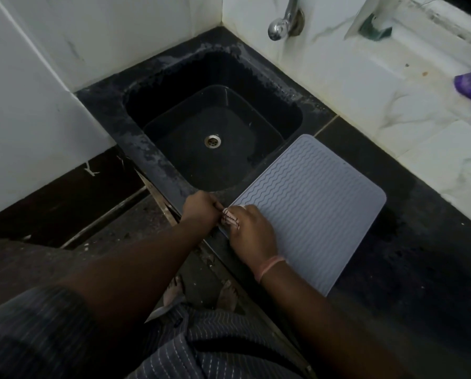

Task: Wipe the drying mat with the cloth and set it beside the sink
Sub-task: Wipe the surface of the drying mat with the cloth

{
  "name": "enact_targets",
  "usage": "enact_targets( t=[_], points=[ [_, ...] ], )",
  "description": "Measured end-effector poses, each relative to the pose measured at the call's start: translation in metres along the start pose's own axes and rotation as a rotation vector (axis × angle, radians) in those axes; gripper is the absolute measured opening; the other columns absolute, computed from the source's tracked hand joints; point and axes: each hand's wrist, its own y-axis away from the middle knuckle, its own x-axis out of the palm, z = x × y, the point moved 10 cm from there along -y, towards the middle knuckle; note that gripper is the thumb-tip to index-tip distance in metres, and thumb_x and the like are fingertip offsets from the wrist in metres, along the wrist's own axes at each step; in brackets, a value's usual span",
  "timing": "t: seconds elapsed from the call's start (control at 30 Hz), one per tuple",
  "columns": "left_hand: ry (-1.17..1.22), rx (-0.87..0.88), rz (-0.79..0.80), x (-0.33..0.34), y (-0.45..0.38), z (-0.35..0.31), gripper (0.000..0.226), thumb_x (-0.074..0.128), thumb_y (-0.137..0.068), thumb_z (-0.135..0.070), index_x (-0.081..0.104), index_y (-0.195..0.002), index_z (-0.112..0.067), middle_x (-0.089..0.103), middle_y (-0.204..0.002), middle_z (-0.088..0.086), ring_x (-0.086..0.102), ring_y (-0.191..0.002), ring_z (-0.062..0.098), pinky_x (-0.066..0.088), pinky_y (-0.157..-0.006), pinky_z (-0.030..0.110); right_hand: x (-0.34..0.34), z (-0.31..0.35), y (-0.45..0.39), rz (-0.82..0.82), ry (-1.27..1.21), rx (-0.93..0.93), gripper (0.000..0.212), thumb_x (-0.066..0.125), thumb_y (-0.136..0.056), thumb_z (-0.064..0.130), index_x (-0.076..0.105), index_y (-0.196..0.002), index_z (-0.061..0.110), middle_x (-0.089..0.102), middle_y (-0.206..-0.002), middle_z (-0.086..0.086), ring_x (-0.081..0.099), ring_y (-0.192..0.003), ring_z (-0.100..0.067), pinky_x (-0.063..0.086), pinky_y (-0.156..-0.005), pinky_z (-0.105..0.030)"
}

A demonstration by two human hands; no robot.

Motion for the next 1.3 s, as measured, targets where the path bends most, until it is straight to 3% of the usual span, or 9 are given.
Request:
enact_targets(
  t=[0.33,0.47,0.7,0.77,0.9,0.97,1.1,1.2,1.3],
  points=[
    [-0.018,0.055,0.102,0.006,0.002,-0.010,0.015,0.073,-0.092,-0.013,0.073,-0.080,-0.023,0.074,-0.092,-0.006,0.069,-0.087,0.006,0.061,-0.087,0.033,-0.046,-0.069,-0.064,-0.132,0.023,0.200,0.025,0.061,-0.099,0.027,0.070,-0.121,0.024,0.062,-0.109,-0.007,0.065,-0.091,-0.025,0.057,-0.077,-0.034],
    [-0.010,0.048,0.081,0.005,0.002,-0.009,0.013,0.076,-0.090,-0.012,0.076,-0.081,-0.022,0.075,-0.091,-0.005,0.070,-0.085,0.007,0.062,-0.085,0.034,-0.054,-0.080,-0.076,-0.144,0.034,0.270,0.029,0.062,-0.100,0.026,0.068,-0.126,0.016,0.060,-0.112,-0.012,0.064,-0.093,-0.028,0.047,-0.074,-0.029],
    [-0.114,0.336,0.028,-0.003,0.033,-0.019,0.027,0.066,-0.098,-0.024,0.075,-0.123,-0.029,0.073,-0.118,-0.010,0.067,-0.106,0.011,0.053,-0.089,0.030,-0.066,-0.076,-0.051,-0.230,-0.378,0.198,0.014,0.065,-0.097,0.024,0.062,-0.111,0.021,0.069,-0.102,0.002,0.066,-0.092,-0.013,0.056,-0.079,-0.028],
    [-0.116,0.337,0.027,-0.008,0.031,-0.017,0.028,0.068,-0.097,-0.022,0.075,-0.122,-0.032,0.072,-0.119,-0.014,0.064,-0.107,0.008,0.051,-0.088,0.029,-0.074,-0.068,-0.048,-0.263,-0.369,0.162,0.019,0.063,-0.097,0.019,0.057,-0.115,0.021,0.069,-0.108,0.000,0.066,-0.100,-0.016,0.055,-0.087,-0.030],
    [-0.093,0.314,0.076,-0.005,0.025,-0.013,0.027,0.073,-0.094,-0.023,0.076,-0.119,-0.033,0.073,-0.121,-0.015,0.066,-0.108,0.005,0.055,-0.095,0.036,-0.087,-0.045,-0.046,-0.354,-0.005,0.017,0.039,0.059,-0.091,0.007,0.052,-0.128,0.019,0.059,-0.133,-0.006,0.050,-0.132,-0.027,0.036,-0.113,-0.053],
    [-0.096,0.286,0.094,-0.004,0.023,-0.010,0.027,0.073,-0.094,-0.026,0.075,-0.119,-0.034,0.073,-0.122,-0.016,0.066,-0.108,0.004,0.055,-0.095,0.034,-0.076,-0.033,-0.043,-0.287,0.046,-0.090,0.042,0.057,-0.086,0.003,0.053,-0.125,0.018,0.059,-0.131,-0.005,0.051,-0.130,-0.025,0.035,-0.113,-0.056],
    [-0.044,0.175,0.109,-0.006,0.015,-0.004,0.023,0.077,-0.090,-0.024,0.079,-0.112,-0.032,0.075,-0.114,-0.017,0.065,-0.099,0.002,0.050,-0.083,0.023,-0.021,-0.025,-0.025,0.046,0.131,-0.206,0.041,0.060,-0.081,0.014,0.055,-0.121,0.023,0.061,-0.123,0.001,0.053,-0.120,-0.023,0.032,-0.107,-0.049],
    [0.021,0.081,0.129,-0.006,0.008,0.002,0.013,0.080,-0.087,-0.021,0.082,-0.096,-0.030,0.077,-0.101,-0.015,0.063,-0.086,-0.004,0.049,-0.072,0.018,-0.013,-0.020,-0.018,0.018,0.140,-0.237,0.042,0.061,-0.086,0.020,0.059,-0.128,0.024,0.063,-0.129,0.003,0.051,-0.121,-0.023,0.034,-0.105,-0.049],
    [0.012,0.032,0.118,-0.006,0.003,0.004,0.008,0.082,-0.084,-0.020,0.081,-0.083,-0.028,0.077,-0.092,-0.013,0.068,-0.090,0.002,0.057,-0.081,0.027,-0.008,-0.009,-0.019,0.016,0.072,-0.217,0.046,0.046,-0.088,0.034,0.064,-0.128,0.020,0.067,-0.125,-0.002,0.055,-0.112,-0.028,0.040,-0.099,-0.047]
  ],
)
